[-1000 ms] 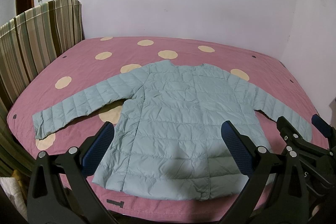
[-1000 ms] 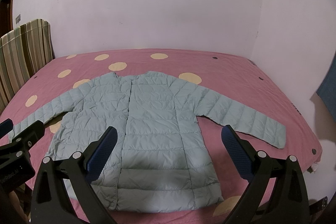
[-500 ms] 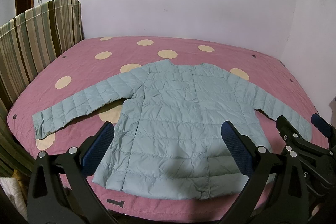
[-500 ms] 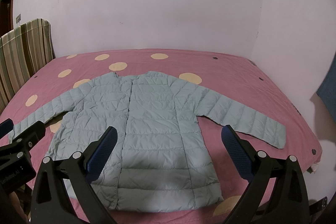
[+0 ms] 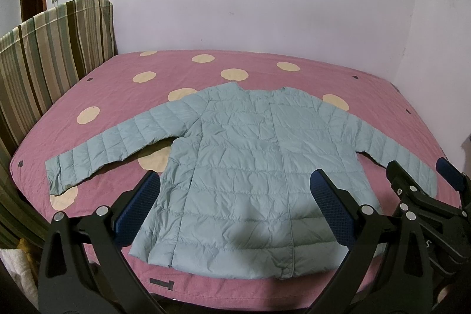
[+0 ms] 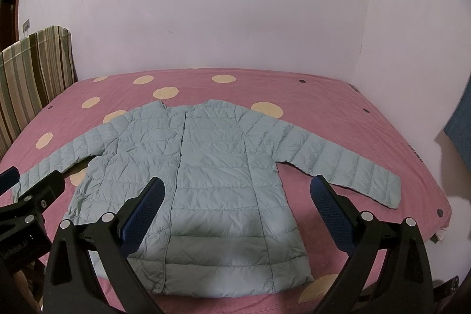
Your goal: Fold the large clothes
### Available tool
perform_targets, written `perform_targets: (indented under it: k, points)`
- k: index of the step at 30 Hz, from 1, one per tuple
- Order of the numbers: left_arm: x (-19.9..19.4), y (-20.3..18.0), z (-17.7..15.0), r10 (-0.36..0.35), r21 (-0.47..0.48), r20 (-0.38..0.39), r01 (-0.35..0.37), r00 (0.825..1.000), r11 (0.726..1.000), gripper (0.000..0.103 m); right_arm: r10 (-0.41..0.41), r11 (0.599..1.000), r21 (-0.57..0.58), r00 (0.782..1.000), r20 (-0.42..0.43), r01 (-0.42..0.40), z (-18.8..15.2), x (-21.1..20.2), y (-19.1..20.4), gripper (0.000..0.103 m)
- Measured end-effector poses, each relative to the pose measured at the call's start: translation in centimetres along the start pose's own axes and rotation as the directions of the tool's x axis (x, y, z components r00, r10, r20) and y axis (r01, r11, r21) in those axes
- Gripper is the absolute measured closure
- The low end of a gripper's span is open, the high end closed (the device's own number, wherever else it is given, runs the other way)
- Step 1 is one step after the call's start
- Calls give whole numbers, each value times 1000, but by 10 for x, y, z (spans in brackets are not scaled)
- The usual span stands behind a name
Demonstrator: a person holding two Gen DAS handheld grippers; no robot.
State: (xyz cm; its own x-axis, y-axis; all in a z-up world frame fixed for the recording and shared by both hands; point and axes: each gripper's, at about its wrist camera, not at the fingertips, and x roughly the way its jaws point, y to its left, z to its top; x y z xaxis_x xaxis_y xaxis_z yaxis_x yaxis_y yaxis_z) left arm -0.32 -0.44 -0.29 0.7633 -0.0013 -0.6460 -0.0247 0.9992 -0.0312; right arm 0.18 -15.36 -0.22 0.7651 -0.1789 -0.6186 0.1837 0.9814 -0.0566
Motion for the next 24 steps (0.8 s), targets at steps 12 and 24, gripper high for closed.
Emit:
perform_targets:
  k: [12,24]
  points:
    - [0,-1,-3,-2,2,-5,2,1000,1000,2,0,1000,-1,1000,-1,0,-1,3,0,5]
    - [22,17,-6,33,-18,-30,-33,999,999,2,8,999,44,1000,-8,-8,-3,11,-10,5]
